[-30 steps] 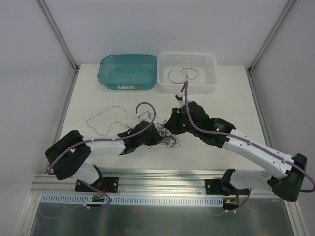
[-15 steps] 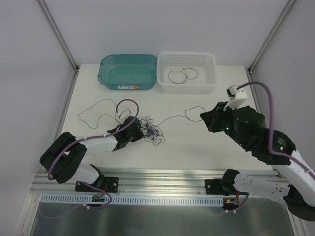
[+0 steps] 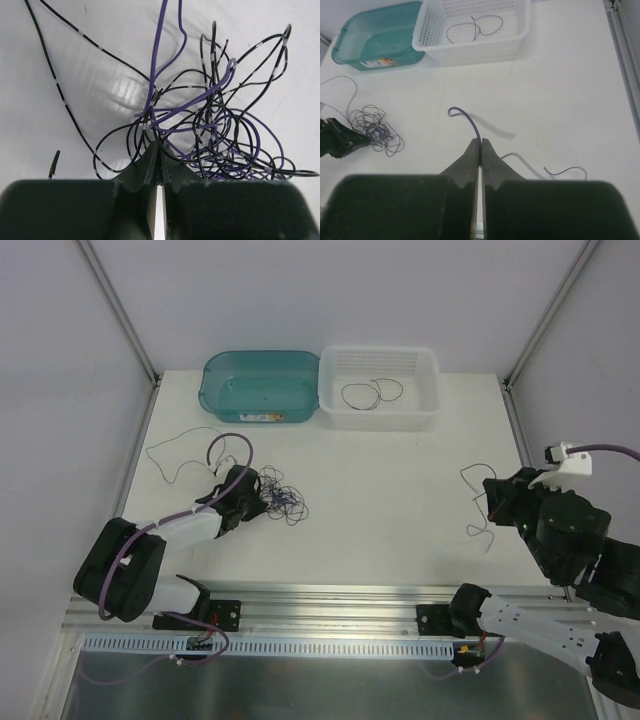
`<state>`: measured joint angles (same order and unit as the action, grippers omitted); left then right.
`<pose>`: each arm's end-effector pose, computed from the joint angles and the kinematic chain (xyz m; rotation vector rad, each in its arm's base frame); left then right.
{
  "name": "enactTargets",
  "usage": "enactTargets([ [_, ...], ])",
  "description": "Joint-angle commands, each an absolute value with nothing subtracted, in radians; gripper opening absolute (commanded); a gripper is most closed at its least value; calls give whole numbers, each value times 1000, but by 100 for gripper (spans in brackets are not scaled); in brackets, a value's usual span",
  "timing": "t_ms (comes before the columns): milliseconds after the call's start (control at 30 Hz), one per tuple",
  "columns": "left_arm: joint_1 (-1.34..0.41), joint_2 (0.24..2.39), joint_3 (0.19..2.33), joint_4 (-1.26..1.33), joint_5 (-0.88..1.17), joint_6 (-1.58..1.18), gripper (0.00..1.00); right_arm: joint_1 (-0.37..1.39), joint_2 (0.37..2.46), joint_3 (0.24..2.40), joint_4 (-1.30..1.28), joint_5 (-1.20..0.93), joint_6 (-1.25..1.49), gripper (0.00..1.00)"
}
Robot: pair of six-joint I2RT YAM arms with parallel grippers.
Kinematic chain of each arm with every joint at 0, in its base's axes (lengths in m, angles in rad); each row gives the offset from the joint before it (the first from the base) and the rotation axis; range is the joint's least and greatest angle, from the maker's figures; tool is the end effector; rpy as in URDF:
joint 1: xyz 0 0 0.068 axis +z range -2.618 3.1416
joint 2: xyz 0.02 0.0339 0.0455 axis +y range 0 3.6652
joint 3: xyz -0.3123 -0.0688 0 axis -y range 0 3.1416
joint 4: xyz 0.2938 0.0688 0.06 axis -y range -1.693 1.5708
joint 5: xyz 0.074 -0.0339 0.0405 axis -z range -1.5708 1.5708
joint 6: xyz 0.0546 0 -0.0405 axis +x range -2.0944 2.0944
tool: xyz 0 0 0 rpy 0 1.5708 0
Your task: Untangle the cables
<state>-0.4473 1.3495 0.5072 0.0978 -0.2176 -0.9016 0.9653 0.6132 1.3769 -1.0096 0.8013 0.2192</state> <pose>0.2625 -0.1128 0.1526 -0.6339 2.2466 -0.4394 0.0572 0.0138 0.5125 -0.0940 1.7405 0.1390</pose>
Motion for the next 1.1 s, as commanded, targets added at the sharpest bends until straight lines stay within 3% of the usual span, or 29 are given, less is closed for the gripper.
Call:
enactTargets([
  [0,-442,1301,523,58,-149,-841,7,963,659,1304,-1019,815,233,1],
  [167,-440,1198,592,-26,-48,-753,32,930,745,1226,-925,755,212,1],
  [200,-442,1180,607,-73,-37,-735,44,913,773,1220,-913,736,204,1],
  [300,-439,1118,690,-153,-14,-660,61,815,808,1215,-830,643,140,1],
  [533,-381,1065,917,-398,69,-477,93,586,1009,1397,-700,376,28,1],
  [633,-324,1065,974,-454,115,-404,99,562,1092,1482,-655,315,8,1],
  [767,-253,1060,986,-508,100,-312,99,532,1276,1693,-620,265,-41,1],
  [1067,-232,1060,867,-505,-89,-224,99,400,1535,2028,-419,186,-77,1],
])
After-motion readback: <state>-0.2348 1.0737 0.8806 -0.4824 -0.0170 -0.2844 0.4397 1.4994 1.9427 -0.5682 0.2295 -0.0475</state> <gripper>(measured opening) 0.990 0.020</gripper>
